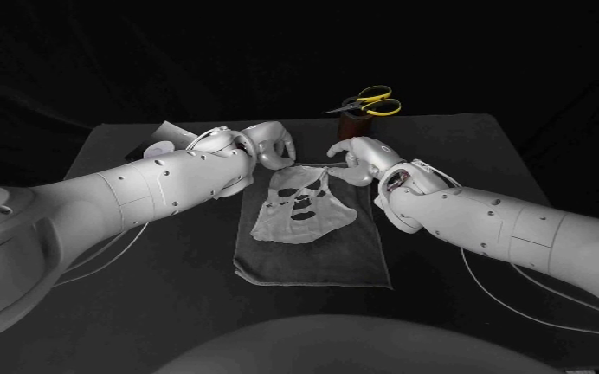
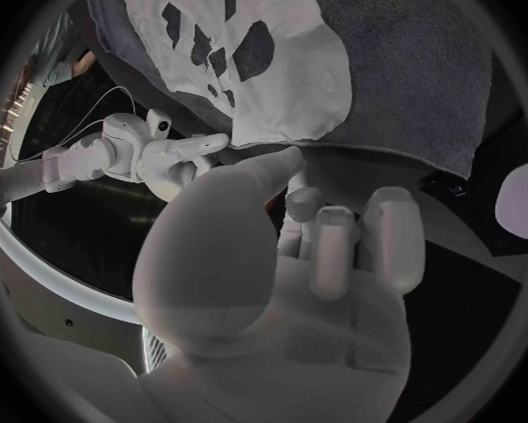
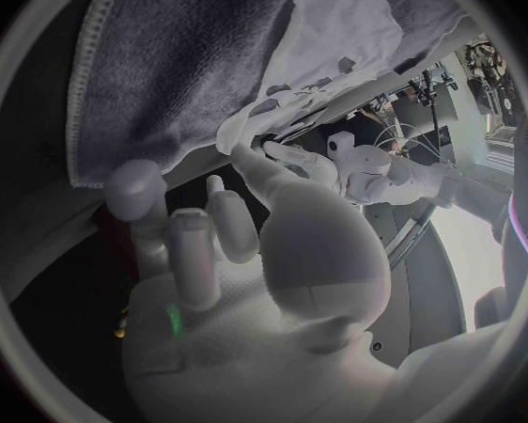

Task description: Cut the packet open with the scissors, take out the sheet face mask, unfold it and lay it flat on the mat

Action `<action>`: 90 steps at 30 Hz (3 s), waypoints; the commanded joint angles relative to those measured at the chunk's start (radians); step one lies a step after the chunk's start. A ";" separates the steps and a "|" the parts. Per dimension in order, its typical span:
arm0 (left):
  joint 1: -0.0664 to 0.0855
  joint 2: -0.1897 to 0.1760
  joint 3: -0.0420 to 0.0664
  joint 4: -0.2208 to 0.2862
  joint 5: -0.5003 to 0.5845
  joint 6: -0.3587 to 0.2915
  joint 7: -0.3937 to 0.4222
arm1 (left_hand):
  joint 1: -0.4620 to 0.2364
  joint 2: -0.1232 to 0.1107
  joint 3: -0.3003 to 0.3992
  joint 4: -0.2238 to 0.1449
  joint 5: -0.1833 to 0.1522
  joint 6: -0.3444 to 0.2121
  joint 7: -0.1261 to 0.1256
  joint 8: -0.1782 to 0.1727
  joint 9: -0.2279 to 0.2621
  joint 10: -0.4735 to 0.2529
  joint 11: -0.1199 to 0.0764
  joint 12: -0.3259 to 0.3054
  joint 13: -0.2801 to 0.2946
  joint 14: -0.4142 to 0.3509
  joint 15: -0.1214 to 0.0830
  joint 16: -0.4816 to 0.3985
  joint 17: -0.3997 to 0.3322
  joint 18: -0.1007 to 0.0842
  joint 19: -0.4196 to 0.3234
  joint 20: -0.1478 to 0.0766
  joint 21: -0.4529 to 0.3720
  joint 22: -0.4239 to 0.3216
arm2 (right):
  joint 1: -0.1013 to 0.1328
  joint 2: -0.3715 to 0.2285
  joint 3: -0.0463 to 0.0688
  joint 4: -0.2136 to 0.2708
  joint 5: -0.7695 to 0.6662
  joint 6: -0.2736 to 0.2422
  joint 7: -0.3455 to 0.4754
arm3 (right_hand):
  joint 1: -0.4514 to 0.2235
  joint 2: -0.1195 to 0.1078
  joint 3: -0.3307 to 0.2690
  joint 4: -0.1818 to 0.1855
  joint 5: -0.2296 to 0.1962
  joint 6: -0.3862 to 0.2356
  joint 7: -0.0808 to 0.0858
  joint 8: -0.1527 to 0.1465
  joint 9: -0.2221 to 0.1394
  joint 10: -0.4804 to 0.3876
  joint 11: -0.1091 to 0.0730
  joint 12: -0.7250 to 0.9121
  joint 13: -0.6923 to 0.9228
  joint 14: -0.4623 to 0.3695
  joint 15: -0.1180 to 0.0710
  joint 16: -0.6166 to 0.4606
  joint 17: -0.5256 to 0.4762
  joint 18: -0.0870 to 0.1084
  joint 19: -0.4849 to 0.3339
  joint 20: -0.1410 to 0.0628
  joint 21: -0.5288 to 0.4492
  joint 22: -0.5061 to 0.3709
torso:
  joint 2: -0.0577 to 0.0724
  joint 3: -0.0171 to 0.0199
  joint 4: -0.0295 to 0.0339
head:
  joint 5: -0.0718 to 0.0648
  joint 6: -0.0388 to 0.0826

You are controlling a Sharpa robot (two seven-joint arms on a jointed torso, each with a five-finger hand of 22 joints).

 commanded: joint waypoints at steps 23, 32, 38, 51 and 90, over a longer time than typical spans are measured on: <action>-0.014 -0.050 0.002 0.051 0.018 0.022 -0.035 | -0.048 -0.037 -0.124 0.033 -0.003 -0.036 0.011 -0.060 -0.019 0.008 0.010 0.005 0.014 0.091 0.016 -0.002 0.230 -0.011 -0.004 0.008 -0.003 0.081 | -0.038 -0.240 0.003 0.327 -0.045 0.009 -0.092 | 0.016 0.027 0.003 0.014 0.000 0.126 -0.024 0.056 0.002 0.028 -0.019 0.049 0.034 0.088 -0.011 0.013 0.193 0.005 0.040 -0.001 0.080 0.114 | 0.001 0.0016 -0.0009 | 0.003 0.000; -0.014 -0.032 0.002 0.036 0.009 0.028 -0.045 | -0.027 -0.024 -0.131 0.030 -0.003 -0.024 0.009 -0.064 -0.022 0.017 0.010 0.008 0.024 0.093 0.015 -0.001 0.234 -0.012 -0.001 0.009 0.000 0.085 | -0.054 -0.262 0.002 0.374 -0.110 0.015 -0.116 | 0.015 0.016 -0.002 0.012 0.000 0.140 -0.028 0.061 0.000 0.030 -0.022 0.051 0.034 0.088 -0.013 0.013 0.193 0.004 0.042 -0.004 0.084 0.115 | 0.002 0.0012 -0.0014 | 0.000 0.000; -0.014 -0.014 0.000 0.020 0.000 0.045 -0.044 | 0.015 0.006 -0.119 0.019 -0.003 0.007 0.002 -0.064 -0.023 0.035 0.002 0.014 0.045 0.097 0.010 0.002 0.244 -0.013 0.003 0.006 0.005 0.090 | -0.067 -0.265 0.001 0.386 -0.156 0.021 -0.145 | 0.010 0.008 -0.007 0.013 -0.001 0.145 -0.030 0.062 -0.001 0.031 -0.024 0.051 0.034 0.089 -0.014 0.013 0.193 0.004 0.043 -0.006 0.086 0.115 | 0.001 0.0012 -0.0005 | -0.001 0.000; -0.014 0.024 -0.001 -0.025 -0.021 0.060 -0.048 | 0.042 0.047 -0.091 0.012 -0.003 0.065 -0.011 -0.058 -0.024 0.066 -0.010 0.025 0.084 0.104 -0.001 0.006 0.259 -0.015 0.009 -0.004 0.013 0.098 | -0.082 -0.248 0.000 0.371 -0.202 0.051 -0.222 | -0.015 -0.010 -0.033 0.031 -0.001 0.150 -0.032 0.061 -0.007 0.032 -0.025 0.049 0.031 0.089 -0.016 0.012 0.192 0.004 0.043 -0.009 0.083 0.114 | 0.002 0.0011 -0.0003 | -0.004 0.000; -0.015 0.038 -0.003 -0.117 -0.104 0.063 -0.102 | 0.044 0.056 -0.012 -0.023 -0.002 0.127 -0.020 -0.026 -0.003 0.173 -0.029 0.068 0.220 0.106 -0.018 0.008 0.263 -0.022 0.027 -0.018 0.034 0.120 | -0.107 -0.258 -0.002 0.346 -0.326 0.164 -0.311 | 0.077 0.030 0.036 -0.010 0.000 0.299 -0.105 0.183 0.029 0.083 -0.086 0.123 0.097 0.092 -0.064 0.015 0.200 -0.007 0.069 -0.053 0.141 0.130 | 0.001 -0.0003 0.0000 | -0.009 0.000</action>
